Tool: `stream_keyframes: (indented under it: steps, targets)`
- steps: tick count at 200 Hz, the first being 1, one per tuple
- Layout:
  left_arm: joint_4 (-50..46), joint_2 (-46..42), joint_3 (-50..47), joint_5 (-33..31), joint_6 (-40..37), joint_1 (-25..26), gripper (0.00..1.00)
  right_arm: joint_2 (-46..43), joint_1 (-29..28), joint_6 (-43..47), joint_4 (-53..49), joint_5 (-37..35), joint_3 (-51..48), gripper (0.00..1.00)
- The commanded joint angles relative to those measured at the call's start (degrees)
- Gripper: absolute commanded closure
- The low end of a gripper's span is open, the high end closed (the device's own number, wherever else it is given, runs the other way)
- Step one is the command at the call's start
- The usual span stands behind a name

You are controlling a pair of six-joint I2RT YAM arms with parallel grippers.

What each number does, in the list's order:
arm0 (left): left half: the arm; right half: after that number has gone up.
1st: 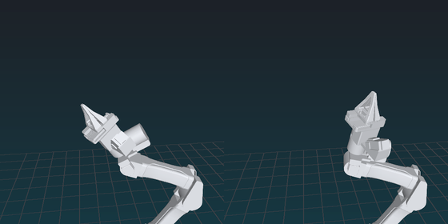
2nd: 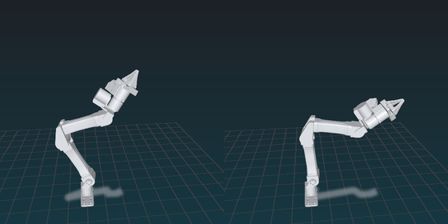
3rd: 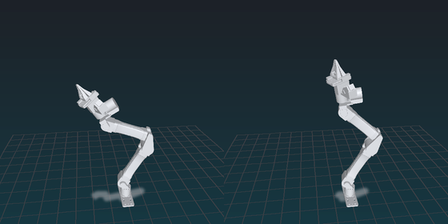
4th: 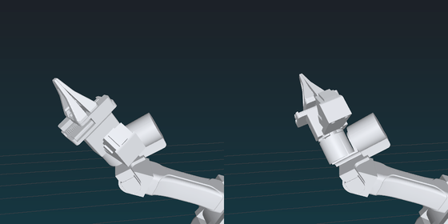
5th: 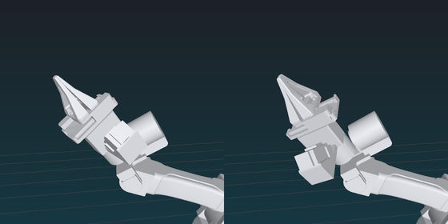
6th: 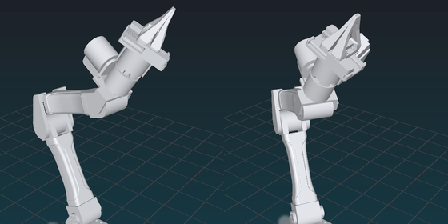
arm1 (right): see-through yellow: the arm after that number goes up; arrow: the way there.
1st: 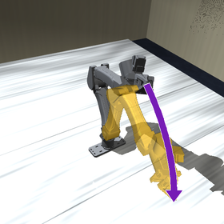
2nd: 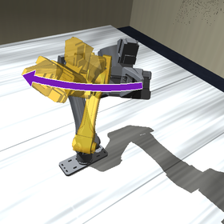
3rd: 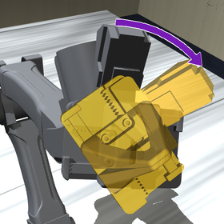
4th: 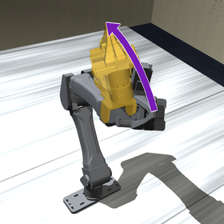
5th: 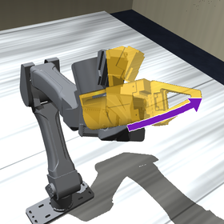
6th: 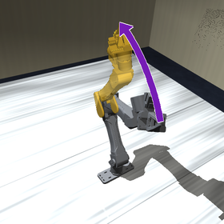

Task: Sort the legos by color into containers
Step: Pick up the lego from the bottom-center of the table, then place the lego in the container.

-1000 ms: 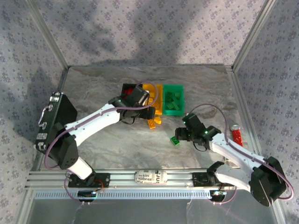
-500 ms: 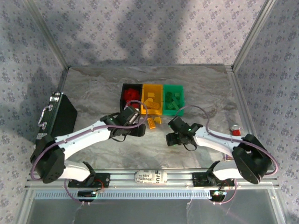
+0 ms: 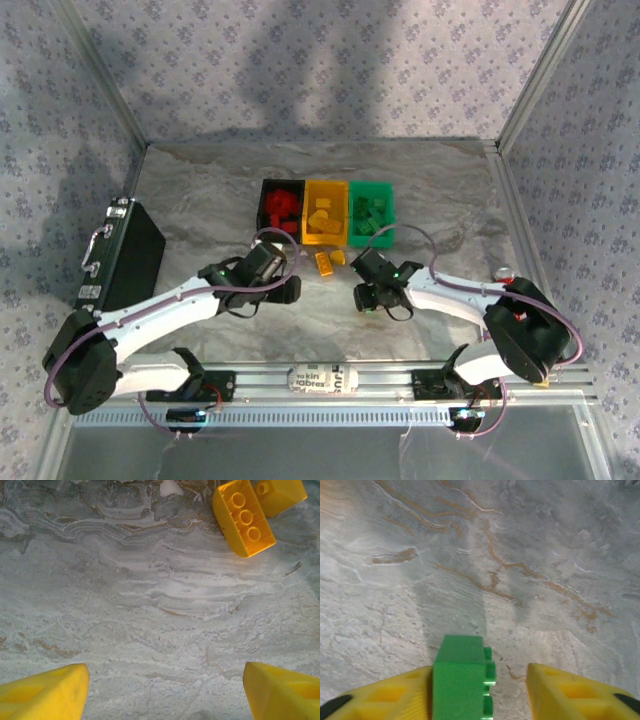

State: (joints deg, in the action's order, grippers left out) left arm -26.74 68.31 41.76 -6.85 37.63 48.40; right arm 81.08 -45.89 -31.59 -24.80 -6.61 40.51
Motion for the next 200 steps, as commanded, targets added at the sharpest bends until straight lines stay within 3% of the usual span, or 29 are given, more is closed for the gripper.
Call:
stream_keyframes:
  steps: [1,62,117,200]
  targets:
    - [1.0,-1.4,-0.9,0.1,1.0,0.3,0.2,0.4,-0.7,-0.9,-0.6,-0.3,1.5,0.55]
    - [1.2,-3.1,-2.1,-0.4,1.3,0.4,0.21,-0.3,-1.2,-1.6,-1.9,-2.1,3.0,0.71]
    - [1.4,-5.2,-3.5,-0.7,1.6,0.3,0.21,-0.7,0.4,0.1,-5.7,-3.0,8.2,0.74]
    - [2.4,-7.5,-8.1,-0.7,3.7,1.2,0.22,-1.1,13.2,8.7,-9.4,-0.4,19.8,0.77]
